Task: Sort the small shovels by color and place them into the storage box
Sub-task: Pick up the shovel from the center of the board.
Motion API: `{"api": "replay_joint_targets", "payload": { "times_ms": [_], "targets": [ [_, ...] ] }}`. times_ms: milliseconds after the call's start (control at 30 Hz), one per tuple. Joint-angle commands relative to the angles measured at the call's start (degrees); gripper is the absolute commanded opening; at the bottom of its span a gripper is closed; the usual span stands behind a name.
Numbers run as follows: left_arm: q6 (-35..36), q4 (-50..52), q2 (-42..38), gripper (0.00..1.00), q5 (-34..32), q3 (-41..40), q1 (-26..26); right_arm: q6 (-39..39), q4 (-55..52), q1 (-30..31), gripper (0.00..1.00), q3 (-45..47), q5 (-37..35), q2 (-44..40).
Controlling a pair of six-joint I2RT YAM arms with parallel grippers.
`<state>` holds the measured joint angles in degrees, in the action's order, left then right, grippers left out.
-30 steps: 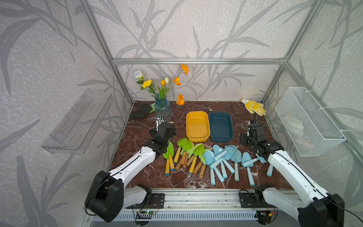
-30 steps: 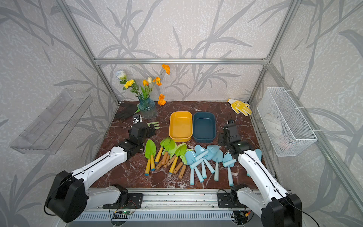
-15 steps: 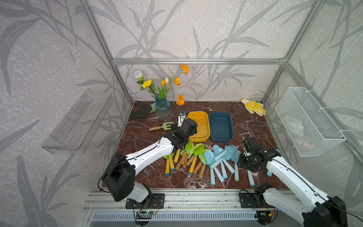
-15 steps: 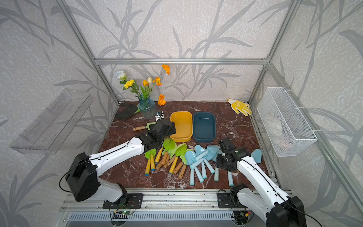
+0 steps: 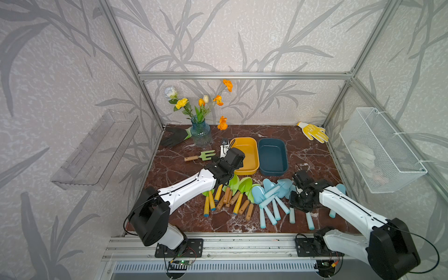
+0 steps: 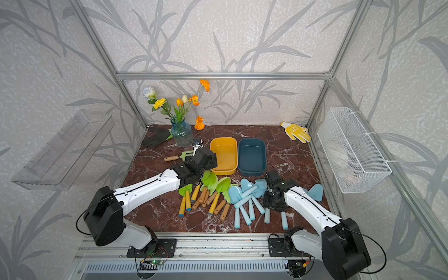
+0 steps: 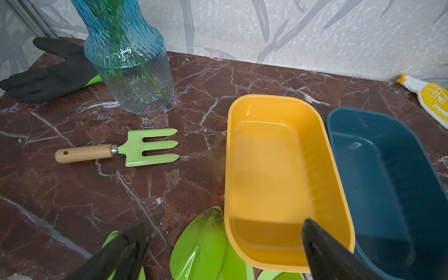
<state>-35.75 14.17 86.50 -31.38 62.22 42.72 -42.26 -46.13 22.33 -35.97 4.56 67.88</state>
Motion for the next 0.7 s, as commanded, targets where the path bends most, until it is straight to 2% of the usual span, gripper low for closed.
{"api": "replay_joint_targets", "payload": {
  "times_ms": [0, 167, 467, 567, 667],
  "targets": [
    [-1.6, 2.3, -0.7, 1.0, 0.6, 0.2, 0.3, -1.0, 2.3, 0.3, 0.43, 1.0, -1.2, 1.4],
    [-2.6, 3.8, -0.9, 1.0, 1.1, 0.4, 0.3, -1.2, 4.0, 0.4, 0.41, 2.0, -2.1, 3.8],
    [-2.3, 6.0, -0.2, 1.0, 2.0, 1.7, 0.3, -2.3, 3.9, 0.4, 0.31, 1.0, -3.5, 7.1],
    [-2.4, 6.1, 0.4, 1.0, 2.4, 2.1, 0.3, -2.4, 3.6, 0.4, 0.23, 0.4, -4.0, 8.0],
    [-2.4, 6.1, 0.7, 1.0, 2.5, 2.5, 0.3, -2.5, 3.8, 0.4, 0.09, -0.1, -4.2, 9.0]
  ]
}}
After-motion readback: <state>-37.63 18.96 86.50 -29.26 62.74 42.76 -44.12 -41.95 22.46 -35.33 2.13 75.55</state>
